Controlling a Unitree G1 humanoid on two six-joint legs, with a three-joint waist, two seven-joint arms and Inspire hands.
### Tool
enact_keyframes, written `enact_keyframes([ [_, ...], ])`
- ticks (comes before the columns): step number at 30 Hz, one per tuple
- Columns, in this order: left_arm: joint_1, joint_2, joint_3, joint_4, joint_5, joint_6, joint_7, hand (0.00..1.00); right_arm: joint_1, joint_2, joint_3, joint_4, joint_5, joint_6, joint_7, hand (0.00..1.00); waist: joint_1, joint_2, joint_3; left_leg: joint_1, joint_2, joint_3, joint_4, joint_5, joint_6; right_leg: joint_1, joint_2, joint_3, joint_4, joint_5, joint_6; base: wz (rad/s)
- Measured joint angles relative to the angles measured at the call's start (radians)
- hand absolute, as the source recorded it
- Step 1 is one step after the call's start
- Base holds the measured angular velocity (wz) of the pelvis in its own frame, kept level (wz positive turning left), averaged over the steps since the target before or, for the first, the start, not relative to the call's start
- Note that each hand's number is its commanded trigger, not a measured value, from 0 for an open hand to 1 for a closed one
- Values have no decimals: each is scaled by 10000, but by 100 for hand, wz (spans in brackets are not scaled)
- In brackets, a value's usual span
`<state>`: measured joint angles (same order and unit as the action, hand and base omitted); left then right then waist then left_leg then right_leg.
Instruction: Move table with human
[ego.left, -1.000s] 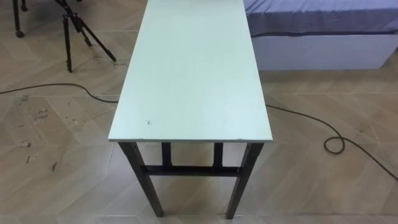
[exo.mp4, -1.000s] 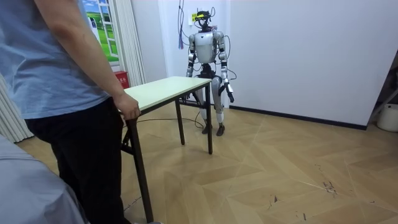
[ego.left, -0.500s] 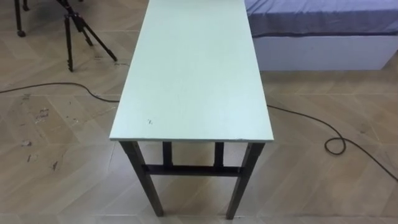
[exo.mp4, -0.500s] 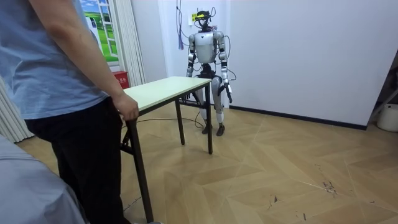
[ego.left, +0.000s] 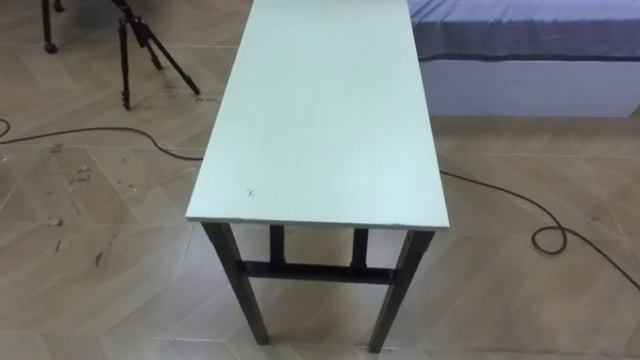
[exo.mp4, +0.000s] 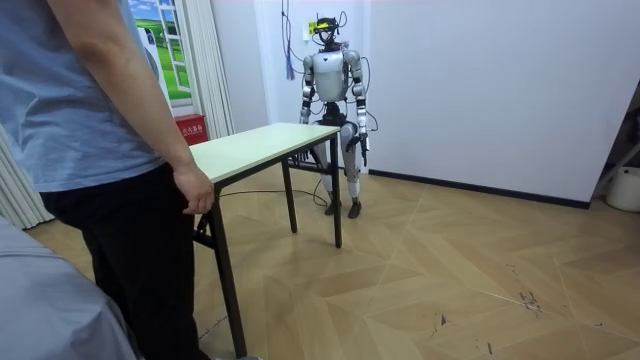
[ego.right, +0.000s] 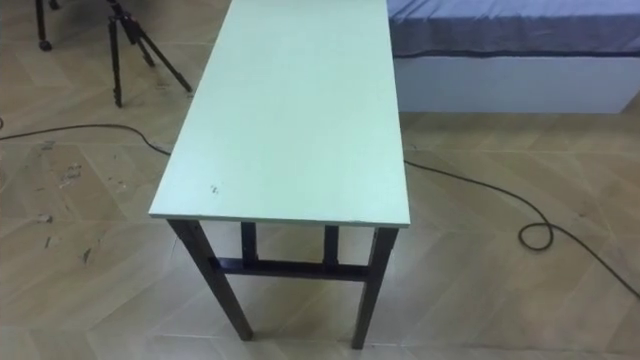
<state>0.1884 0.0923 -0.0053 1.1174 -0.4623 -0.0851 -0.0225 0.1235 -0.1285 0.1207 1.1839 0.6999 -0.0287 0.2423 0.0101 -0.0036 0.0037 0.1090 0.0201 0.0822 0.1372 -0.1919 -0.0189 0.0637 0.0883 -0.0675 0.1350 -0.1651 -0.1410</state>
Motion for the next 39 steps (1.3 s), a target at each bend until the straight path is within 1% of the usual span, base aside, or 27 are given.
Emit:
enact_keyframes([
  [2, 91, 20, -28, -379, -918, 196, -291, 0, 263, -23, -68, -1064, 251, 88, 33, 0, -26, 37, -28, -126, 4, 26, 53, -1, -1, -102, -3, -22, 24, 1, -2, 0],
  [4, 114, 50, -194, -700, -1495, 301, -519, 0, 354, -24, -91, -1545, 515, 81, 231, 0, -59, 53, -22, -197, 1, 26, 140, -6, -8, -115, -25, -89, 33, 3, -5, 10],
  [5, 170, 49, -275, -859, -1841, 355, -733, 0, 399, -25, -151, -1730, 622, 94, 358, 0, -52, 67, -38, -218, -1, 40, 155, -9, -11, -109, -33, -142, 31, 2, -3, 13],
  [6, 158, 50, -324, -921, -1997, 362, -822, 0, 415, -25, -174, -1815, 642, 93, 404, 0, -54, 75, -40, -229, 0, 50, 156, -9, -10, -114, -33, -148, 28, 2, -3, 8],
  [8, 205, 61, -481, -1409, -2140, 394, -1012, 0, 552, -26, -118, -2131, 898, 96, 532, 0, -26, 61, -32, -251, 4, 62, 172, -10, -11, -122, -32, -177, 27, 2, -3, 4],
  [10, 510, 59, -796, -2190, -2458, 409, -1234, 0, 880, -33, 53, -2853, 1302, 90, 822, 0, 9, 50, -28, -252, 7, 85, 172, -11, -13, -121, -31, -174, 18, 1, -3, 0],
  [11, 594, 56, -882, -2392, -2568, 427, -1293, 0, 978, -34, 104, -3060, 1364, 95, 873, 0, 9, 46, -26, -252, 7, 97, 172, -11, -13, -121, -31, -166, 15, 1, -2, -4],
  [12, 749, 107, -981, -2781, -2785, 434, -1408, 0, 1202, -31, 184, -3516, 1568, 128, 982, 0, 5, 34, -18, -252, 11, 103, 173, -15, -16, -121, -31, -157, 13, 1, -2, 0],
  [13, 874, 148, -1194, -3160, -3128, 431, -1476, 0, 1468, -33, 256, -4041, 1805, 166, 1067, 0, -2, 36, -19, -253, 12, 102, 173, -19, -18, -120, -31, -163, 16, 1, -2, 0],
  [15, 989, 197, -1482, -3649, -3635, 424, -1618, 0, 1656, -39, 464, -4615, 2081, 188, 1211, 0, -18, 35, -18, -256, 13, 102, 196, -39, -20, -117, -33, -166, 30, 0, -1, 0],
  [17, 980, 215, -2003, -4129, -4147, 421, -1799, 0, 1658, -29, 761, -5082, 2189, 249, 1338, 0, -47, 40, -6, -271, 15, 103, 262, -80, -14, -116, -35, -174, 55, -5, 8, 0],
  [20, 1012, 246, -2491, -4739, -4500, 431, -1916, 0, 1678, -30, 1004, -5583, 2387, 314, 1451, 0, -59, 37, 3, -268, 13, 100, 271, -99, -12, -129, -37, -173, 94, -14, 25, 0],
  [21, 1144, 365, -2730, -5351, -4651, 436, -1917, 0, 1724, -33, 1105, -5965, 2522, 317, 1481, 0, -74, 19, 42, -267, 11, 77, 288, -100, -12, -146, -42, -171, 141, -21, 36, 0],
  [22, 1181, 513, -2969, -5826, -4893, 450, -1977, 0, 1709, -67, 1242, -6216, 2768, 317, 1546, 0, -86, 21, 56, -271, 7, 39, 295, -100, -12, -143, -45, -183, 144, -22, 38, 0],
  [23, 1177, 573, -3061, -6005, -4937, 458, -2025, 0, 1701, -86, 1300, -6315, 2855, 317, 1566, 0, -89, 24, 53, -268, 2, 20, 296, -100, -12, -138, -49, -194, 145, -23, 39, 5],
  [25, 1171, 750, -3286, -6665, -5121, 551, -2157, 0, 1700, -185, 1447, -6733, 3077, 368, 1622, 0, -87, 53, 45, -268, -11, 5, 308, -100, -12, -135, -67, -219, 161, -30, 52, 4],
  [29, 1202, 973, -3404, -7301, -5295, 744, -2260, 0, 1697, -397, 1738, -7198, 3225, 474, 1701, 0, -115, 57, 43, -273, -3, 130, 310, -100, -12, -133, -71, -238, 163, -32, 56, 1],
  [30, 1204, 1075, -3512, -7497, -5459, 802, -2260, 0, 1711, -504, 1855, -7391, 3244, 521, 1706, 0, -115, 65, 41, -276, -3, 131, 310, -99, -12, -137, -72, -237, 163, -32, 56, 0],
  [31, 1209, 1117, -3557, -7672, -5705, 867, -2257, 0, 1725, -656, 2018, -7658, 3249, 532, 1704, 0, -137, 78, 37, -280, -5, 128, 310, -99, -12, -138, -73, -237, 163, -32, 56, 0],
  [33, 1137, 1124, -3579, -7854, -5833, 913, -2253, 0, 1701, -846, 2217, -7993, 3243, 532, 1704, 0, -143, 95, 27, -271, -6, 126, 311, -100, -12, -133, -74, -232, 166, -32, 56, 0],
  [37, 738, 1124, -3675, -7930, -5946, 926, -2244, 0, 1489, -1107, 2609, -8162, 3244, 526, 1697, 0, -139, 112, 23, -255, -5, 118, 316, -99, -12, -127, -72, -235, 177, -32, 56, 0],
  [39, 564, 1124, -3695, -7929, -5945, 927, -2241, 0, 1444, -1132, 2632, -8162, 3244, 527, 1682, 0, -87, 123, 35, -250, -4, 121, 309, -99, -12, -125, -71, -235, 176, -32, 56, 0],
])
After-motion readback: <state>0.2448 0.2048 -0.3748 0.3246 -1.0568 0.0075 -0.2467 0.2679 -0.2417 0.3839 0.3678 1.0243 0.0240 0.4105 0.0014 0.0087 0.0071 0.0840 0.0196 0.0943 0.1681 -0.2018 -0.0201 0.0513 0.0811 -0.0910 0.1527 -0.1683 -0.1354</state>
